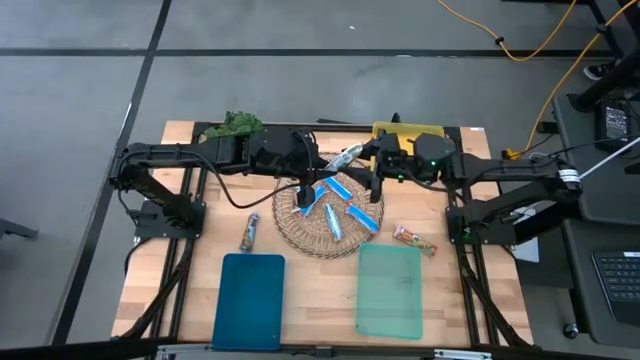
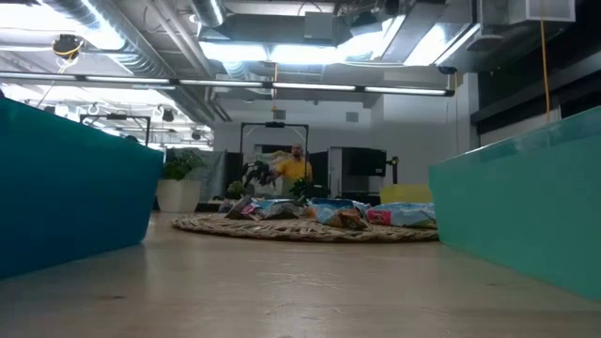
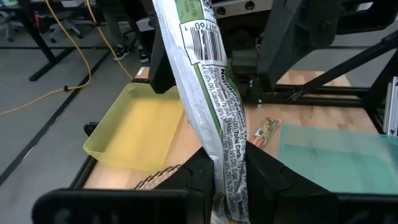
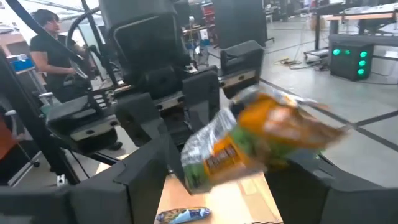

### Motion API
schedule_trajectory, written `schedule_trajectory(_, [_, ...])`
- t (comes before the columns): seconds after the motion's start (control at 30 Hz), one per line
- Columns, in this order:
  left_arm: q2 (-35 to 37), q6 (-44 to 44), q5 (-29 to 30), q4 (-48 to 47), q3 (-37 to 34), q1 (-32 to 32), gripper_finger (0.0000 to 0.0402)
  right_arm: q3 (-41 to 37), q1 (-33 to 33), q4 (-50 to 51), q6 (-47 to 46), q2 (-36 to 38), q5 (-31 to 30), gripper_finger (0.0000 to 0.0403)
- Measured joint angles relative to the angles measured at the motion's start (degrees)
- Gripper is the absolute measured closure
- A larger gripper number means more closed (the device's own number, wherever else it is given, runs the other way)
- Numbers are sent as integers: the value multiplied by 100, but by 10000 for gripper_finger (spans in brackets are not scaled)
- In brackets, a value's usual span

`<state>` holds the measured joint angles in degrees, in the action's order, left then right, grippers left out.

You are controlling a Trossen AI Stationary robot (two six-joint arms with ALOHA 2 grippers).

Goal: Pick and place Granola Bars by type
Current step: Put the yellow granola bar into the yellow bin

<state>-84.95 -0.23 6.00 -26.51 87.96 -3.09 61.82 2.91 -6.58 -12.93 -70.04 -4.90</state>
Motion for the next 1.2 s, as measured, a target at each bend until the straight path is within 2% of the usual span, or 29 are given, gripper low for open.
schedule_trajectory(0.2, [0,22,-9,-65,0,0,345,66,38,25,33,-89,54,196])
schedule_trajectory(0.57, [0,286,-106,-66,-2,-7,344,70,104,-7,199,-57,72,352])
schedule_trajectory(0.7, [0,299,-120,-64,-2,-4,331,70,106,6,447,-35,72,359])
schedule_trajectory(0.9, [2,303,-122,-225,-2,-2,291,69,201,73,582,22,67,333])
schedule_trajectory(1.2, [2,98,-118,-469,-11,2,236,72,696,357,660,481,23,362])
